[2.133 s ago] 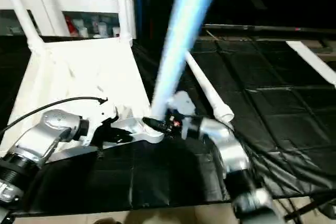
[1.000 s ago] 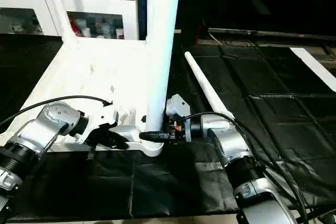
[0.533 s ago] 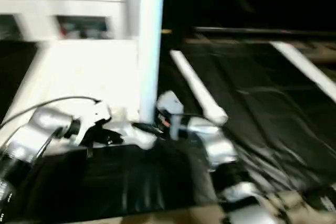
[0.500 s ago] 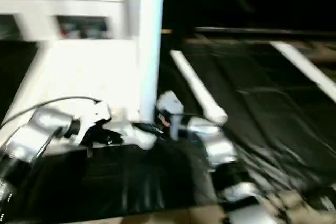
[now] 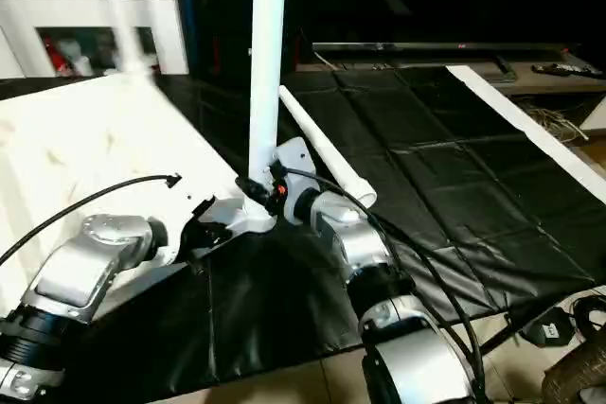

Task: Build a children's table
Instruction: Rotate leg to tighten

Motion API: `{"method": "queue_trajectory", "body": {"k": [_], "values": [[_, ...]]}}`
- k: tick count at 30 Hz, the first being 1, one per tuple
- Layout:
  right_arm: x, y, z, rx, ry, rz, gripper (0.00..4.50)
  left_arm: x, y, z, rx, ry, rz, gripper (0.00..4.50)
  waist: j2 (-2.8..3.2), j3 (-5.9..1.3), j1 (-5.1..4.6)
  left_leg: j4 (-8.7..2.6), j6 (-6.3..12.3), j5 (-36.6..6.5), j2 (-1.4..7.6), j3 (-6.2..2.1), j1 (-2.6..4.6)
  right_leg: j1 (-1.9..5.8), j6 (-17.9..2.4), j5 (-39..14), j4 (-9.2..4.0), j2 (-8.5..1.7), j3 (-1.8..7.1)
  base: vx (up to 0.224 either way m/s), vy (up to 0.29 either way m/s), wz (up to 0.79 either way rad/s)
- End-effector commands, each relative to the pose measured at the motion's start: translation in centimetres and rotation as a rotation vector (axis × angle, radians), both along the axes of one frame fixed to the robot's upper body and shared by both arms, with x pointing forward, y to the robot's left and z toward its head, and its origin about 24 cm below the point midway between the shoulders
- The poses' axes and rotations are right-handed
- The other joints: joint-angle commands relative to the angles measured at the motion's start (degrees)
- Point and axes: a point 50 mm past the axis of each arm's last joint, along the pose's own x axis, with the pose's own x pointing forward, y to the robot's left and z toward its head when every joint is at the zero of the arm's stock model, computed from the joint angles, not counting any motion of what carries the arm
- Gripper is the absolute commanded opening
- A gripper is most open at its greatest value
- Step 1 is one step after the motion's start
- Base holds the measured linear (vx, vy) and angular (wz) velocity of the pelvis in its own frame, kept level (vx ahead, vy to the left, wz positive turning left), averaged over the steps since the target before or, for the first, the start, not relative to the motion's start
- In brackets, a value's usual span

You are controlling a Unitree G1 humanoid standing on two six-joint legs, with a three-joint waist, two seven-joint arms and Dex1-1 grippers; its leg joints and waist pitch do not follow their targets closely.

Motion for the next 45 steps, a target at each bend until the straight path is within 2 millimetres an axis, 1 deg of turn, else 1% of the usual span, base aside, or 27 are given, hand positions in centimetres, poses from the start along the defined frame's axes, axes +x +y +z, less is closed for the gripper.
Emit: {"method": "queue_trajectory", "body": {"k": [1,2,4,6,8,9,11,12,13,14,17,18,21,23,27,28,30,31,32,35,38,39,40,41,42,43,45], "values": [[-2.0,0.3,-4.1,-0.070,0.188,0.032,1.91,1.2,-0.8,2.5,-0.015,-0.116,-0.008,0.00,1.18,-1.99,0.12,-4.80,-1.59,-30.05,1.68,-1.12,1.07,0.61,-5.70,-31.73,-5.76,-5.09,2.67,0.000,0.000,0.00],[-1.9,0.3,-4.1,-0.044,0.200,0.024,1.91,1.2,-0.7,2.5,-0.010,-0.119,-0.005,0.00,1.43,-1.94,0.12,-4.78,-1.69,-30.52,1.68,-1.14,1.19,0.50,-5.75,-31.82,-5.81,-5.09,2.70,0.000,0.000,0.00],[-1.9,0.3,-4.0,-0.019,0.207,0.028,1.91,1.3,-0.8,2.5,-0.013,-0.120,-0.011,0.00,1.41,-1.86,-0.02,-4.76,-1.72,-31.56,1.60,-1.17,1.29,0.43,-5.47,-32.56,-6.03,-4.97,2.50,0.000,0.000,0.00],[-1.8,0.3,-3.9,-0.012,0.209,0.027,2.47,1.4,-0.8,2.5,-0.014,-0.121,-0.014,0.00,1.61,-1.84,0.09,-4.73,-1.77,-32.13,1.62,-1.24,1.49,0.32,-5.28,-33.07,-6.11,-5.02,2.45,0.000,0.000,0.00],[-1.8,0.2,-3.8,-0.011,0.198,0.022,2.47,1.5,-0.8,2.5,-0.010,-0.124,-0.019,0.00,1.58,-1.81,0.08,-4.76,-1.79,-32.36,1.63,-1.26,1.47,0.31,-5.26,-33.14,-6.15,-5.02,2.44,0.000,0.000,0.00],[-1.7,0.1,-3.8,-0.018,0.181,0.020,2.67,1.5,-0.7,2.5,-0.009,-0.126,-0.020,0.00,1.59,-1.84,0.15,-4.75,-1.80,-32.36,1.68,-1.23,1.47,0.29,-5.37,-33.03,-6.22,-5.18,2.48,0.000,0.000,0.00],[-1.7,0.1,-3.7,-0.022,0.167,0.026,2.92,1.6,-0.6,2.5,-0.007,-0.128,-0.021,0.00,1.62,-1.93,0.22,-4.83,-1.75,-31.22,1.71,-1.17,1.18,0.48,-6.07,-31.07,-5.85,-5.10,2.67,0.000,0.000,0.00],[-1.7,0.0,-3.7,-0.019,0.164,0.030,2.99,1.6,-0.6,2.5,-0.007,-0.129,-0.023,0.00,1.87,-1.96,0.30,-4.83,-1.78,-30.94,1.75,-1.17,1.18,0.47,-6.39,-30.53,-5.76,-5.16,2.78,0.000,0.000,0.00],[-1.8,0.0,-3.7,-0.016,0.164,0.033,2.99,1.6,-0.6,2.6,-0.007,-0.131,-0.025,0.00,1.72,-1.95,0.25,-4.90,-1.68,-30.28,1.74,-1.09,0.91,0.62,-6.84,-29.61,-5.63,-5.08,2.84,0.000,0.000,0.00],[-1.9,-0.1,-3.7,-0.001,0.165,0.039,3.10,1.7,-0.6,2.6,-0.007,-0.134,-0.031,0.00,1.82,-1.99,0.34,-4.90,-1.64,-29.87,1.74,-1.08,0.86,0.74,-6.95,-29.17,-5.53,-5.12,2.87,0.000,0.000,0.00],[-2.0,-0.5,-3.8,0.002,0.163,0.040,3.35,1.7,-0.5,2.6,-0.005,-0.136,-0.041,0.00,2.09,-2.07,0.53,-4.90,-1.31,-27.48,1.76,-0.81,0.60,0.97,-7.84,-26.68,-5.22,-5.12,3.21,0.000,0.000,0.00],[-2.0,-0.6,-3.8,0.003,0.162,0.037,3.42,1.7,-0.4,2.6,-0.004,-0.136,-0.043,0.00,1.95,-2.19,0.62,-4.89,-1.09,-26.19,1.78,-0.71,0.51,1.10,-8.11,-25.74,-5.09,-5.14,3.28,0.000,0.000,0.00],[-2.2,-1.5,-3.9,0.029,0.168,0.037,3.61,1.9,-0.2,2.6,0.005,-0.140,-0.057,0.00,1.99,-2.26,0.92,-4.75,-0.49,-23.46,1.74,-0.39,0.46,1.23,-8.68,-24.19,-4.96,-5.10,3.38,0.000,0.000,0.00],[-2.3,-2.1,-4.0,0.044,0.166,0.037,3.84,1.9,0.0,2.6,0.010,-0.143,-0.065,0.00,1.85,-2.53,1.25,-4.80,0.09,-20.14,1.83,-0.23,0.01,1.78,-9.05,-20.74,-4.47,-4.99,3.44,0.000,0.000,0.00],[-2.5,-3.2,-3.8,0.082,0.150,0.045,3.96,2.0,0.2,2.6,0.015,-0.146,-0.082,0.00,1.93,-2.74,1.70,-4.63,0.59,-17.70,1.93,0.03,0.07,1.89,-9.87,-17.75,-4.14,-4.88,3.50,0.000,0.000,0.00],[-2.7,-3.6,-3.8,0.090,0.155,0.060,4.12,2.0,0.3,2.6,0.017,-0.144,-0.090,0.00,2.15,-2.91,1.93,-4.56,0.70,-16.10,1.93,0.11,0.01,2.07,-10.66,-15.78,-3.82,-4.74,3.47,0.000,0.000,0.00],[-3.0,-4.1,-3.7,0.096,0.154,0.096,4.33,2.0,0.3,2.5,0.018,-0.143,-0.103,0.00,1.92,-3.17,2.24,-4.29,1.28,-12.99,1.86,0.41,-0.12,2.33,-11.47,-11.74,-3.50,-4.69,3.50,0.031,-0.017,0.01],[-3.2,-4.4,-3.5,0.096,0.142,0.114,4.33,2.0,0.2,2.5,0.016,-0.141,-0.112,0.00,1.92,-3.17,2.24,-4.29,1.28,-12.99,1.86,0.41,-0.12,2.33,-11.47,-11.74,-3.50,-4.69,3.50,0.000,0.000,0.00],[-3.3,-4.5,-3.4,0.095,0.132,0.125,4.46,2.0,0.2,2.4,0.014,-0.140,-0.119,0.00,1.95,-3.35,2.32,-4.12,1.64,-10.78,1.87,0.54,-0.36,2.56,-12.22,-8.57,-3.01,-4.59,3.47,0.000,0.000,0.00],[-3.4,-5.9,-2.8,0.091,0.103,0.155,4.46,1.9,0.1,2.2,0.002,-0.135,-0.175,0.00,1.93,-3.55,2.66,-3.87,2.50,-8.15,1.85,0.65,-0.44,2.74,-12.80,-4.87,-2.60,-4.45,3.37,0.000,0.000,0.00],[-3.4,-7.5,-1.6,0.077,0.063,0.186,4.46,1.8,0.2,1.7,0.005,-0.120,-0.256,0.00,1.98,-3.44,2.97,-3.82,2.70,-8.52,1.81,0.75,-0.38,2.64,-13.05,-5.40,-2.78,-4.39,3.31,0.000,0.000,0.00],[-3.4,-7.5,-1.6,0.077,0.063,0.186,4.46,1.8,0.2,1.7,0.005,-0.120,-0.256,0.00,1.98,-3.44,2.97,-3.82,2.70,-8.52,1.81,0.75,-0.38,2.64,-13.05,-5.40,-2.78,-4.39,3.31,0.000,0.000,0.00],[-3.4,-8.0,-1.2,0.062,0.049,0.212,4.46,1.7,0.3,1.6,0.006,-0.114,-0.285,0.00,1.93,-3.45,3.27,-3.80,2.49,-9.19,1.97,0.78,-0.19,2.59,-12.67,-6.47,-2.75,-4.56,3.39,0.000,0.000,0.00],[-3.5,-8.8,-0.4,0.031,0.030,0.265,4.46,1.5,0.4,1.5,0.005,-0.109,-0.353,0.00,2.15,-3.32,3.62,-3.81,2.29,-10.46,1.87,0.86,-0.03,2.47,-11.92,-8.72,-3.15,-4.47,3.35,0.000,0.000,0.00],[-3.5,-8.8,-0.4,0.031,0.030,0.265,4.46,1.5,0.4,1.5,0.005,-0.109,-0.353,0.00,2.08,-3.33,3.75,-3.78,2.24,-10.76,1.91,0.88,0.09,2.43,-11.70,-9.21,-3.18,-4.49,3.36,0.000,0.000,0.00],[-3.5,-9.0,-0.2,0.020,0.025,0.283,4.46,1.4,0.4,1.4,0.004,-0.103,-0.378,0.00,2.34,-3.30,4.00,-3.81,1.93,-11.01,2.03,0.96,0.31,2.25,-11.77,-9.51,-3.13,-4.54,3.45,0.000,0.000,0.00],[-3.6,-9.5,0.4,-0.010,0.017,0.333,4.46,1.0,0.5,1.3,0.018,-0.087,-0.462,0.00,2.18,-3.42,4.42,-3.77,1.86,-10.67,2.10,0.97,0.17,2.46,-11.71,-9.30,-2.94,-4.48,3.36,0.000,0.000,0.00]]}}
